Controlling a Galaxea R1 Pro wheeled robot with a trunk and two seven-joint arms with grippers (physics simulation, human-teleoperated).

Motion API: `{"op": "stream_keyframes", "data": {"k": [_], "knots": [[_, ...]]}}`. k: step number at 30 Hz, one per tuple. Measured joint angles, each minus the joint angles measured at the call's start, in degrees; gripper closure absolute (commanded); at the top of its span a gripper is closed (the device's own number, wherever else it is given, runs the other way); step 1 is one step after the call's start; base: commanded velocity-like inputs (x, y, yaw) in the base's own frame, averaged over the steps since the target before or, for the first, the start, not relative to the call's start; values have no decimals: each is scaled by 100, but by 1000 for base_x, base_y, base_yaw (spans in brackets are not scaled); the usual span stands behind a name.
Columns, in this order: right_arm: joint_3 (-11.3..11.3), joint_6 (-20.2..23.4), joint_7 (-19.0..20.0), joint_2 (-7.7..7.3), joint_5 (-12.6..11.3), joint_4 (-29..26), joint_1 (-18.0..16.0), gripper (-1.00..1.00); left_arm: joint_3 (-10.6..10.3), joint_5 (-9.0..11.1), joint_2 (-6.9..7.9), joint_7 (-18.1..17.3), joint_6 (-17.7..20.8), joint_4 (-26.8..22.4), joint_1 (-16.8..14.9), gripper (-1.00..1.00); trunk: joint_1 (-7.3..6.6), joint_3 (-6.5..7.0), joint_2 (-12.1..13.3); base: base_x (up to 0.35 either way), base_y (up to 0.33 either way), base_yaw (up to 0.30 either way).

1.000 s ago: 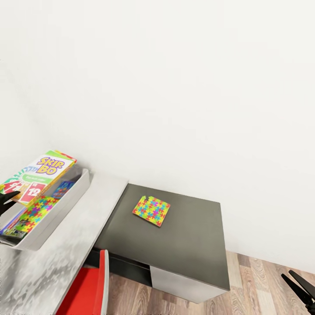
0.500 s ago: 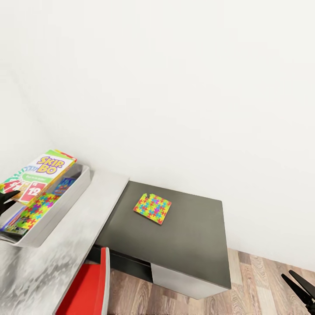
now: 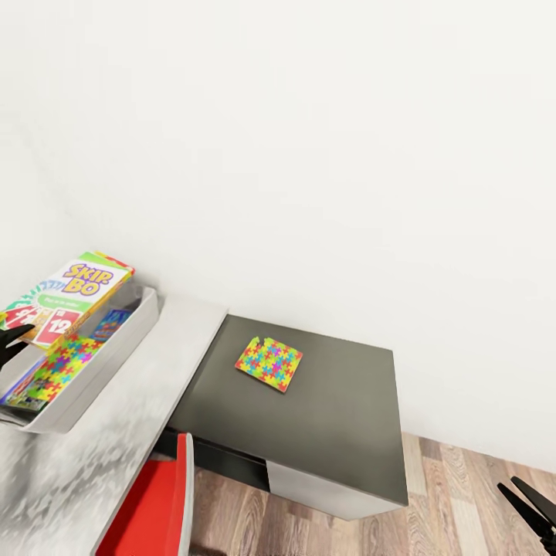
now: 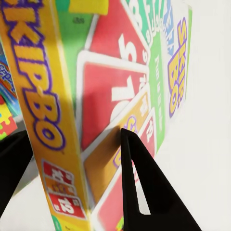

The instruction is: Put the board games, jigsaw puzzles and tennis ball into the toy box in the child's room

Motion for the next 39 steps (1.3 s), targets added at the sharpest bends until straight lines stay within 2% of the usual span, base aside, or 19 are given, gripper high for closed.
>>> {"op": "stream_keyframes", "data": {"k": [25,31,39], "knots": [[-10,9,18,0,-2,-3,0,-100,4,-41,11,6,-36,0,-21,100,0,-234,0,0,0,0],[-10,9,18,-1,-2,-2,0,-100,8,-45,13,9,5,6,-407,100,0,-289,0,0,0,0],[-10,9,18,-6,-5,-1,0,-100,6,-110,13,15,27,32,-526,100,0,-365,0,0,0,0]]}}
